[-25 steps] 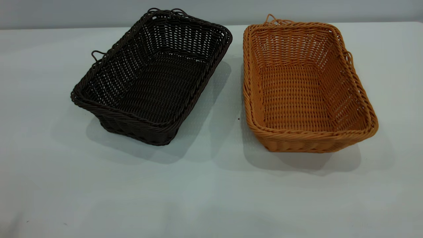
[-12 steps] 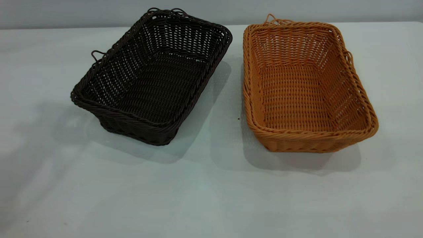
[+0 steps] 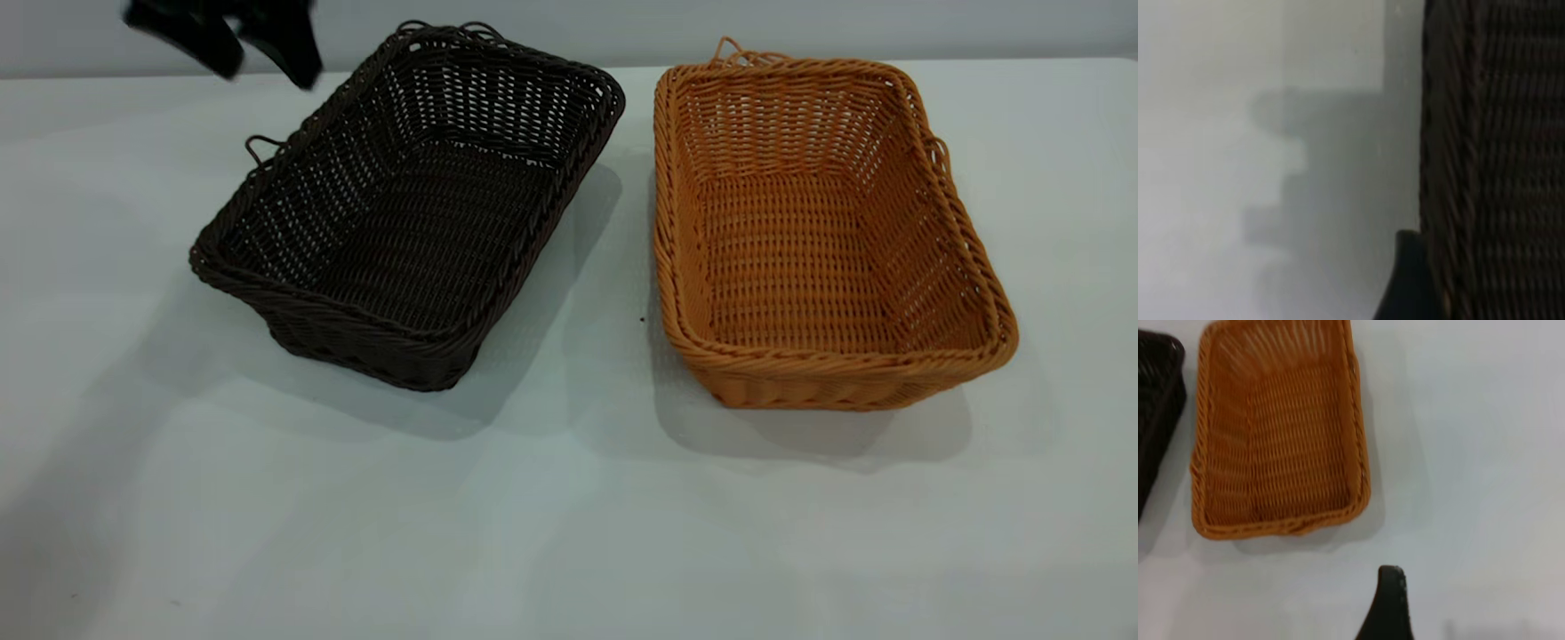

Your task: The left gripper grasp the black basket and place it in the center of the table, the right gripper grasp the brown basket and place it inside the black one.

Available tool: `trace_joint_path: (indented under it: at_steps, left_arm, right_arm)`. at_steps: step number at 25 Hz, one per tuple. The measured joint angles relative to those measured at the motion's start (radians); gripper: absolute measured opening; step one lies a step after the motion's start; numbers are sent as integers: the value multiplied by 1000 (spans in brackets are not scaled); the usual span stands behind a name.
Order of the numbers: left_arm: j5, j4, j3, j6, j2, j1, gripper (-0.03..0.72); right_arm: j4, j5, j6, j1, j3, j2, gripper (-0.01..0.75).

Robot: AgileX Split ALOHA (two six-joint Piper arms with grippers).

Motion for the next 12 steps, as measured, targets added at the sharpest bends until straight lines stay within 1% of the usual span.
trace_joint_path:
  at_steps: [2, 6, 10, 12]
  left_arm:
    - [0, 0, -48, 10, 49, -2, 515]
    - [-6, 0, -97, 29, 121, -3, 517]
    - [-48, -1, -105, 55, 183, -6, 511]
    - [-82, -2, -105, 61, 219, -15, 491]
  right_arm:
    - [19, -15, 0, 0, 0, 47, 575]
    - [82, -50, -1, 0, 0, 151, 575]
    - [177, -84, -31, 0, 0, 274, 575]
    - [243, -105, -63, 0, 0, 343, 575]
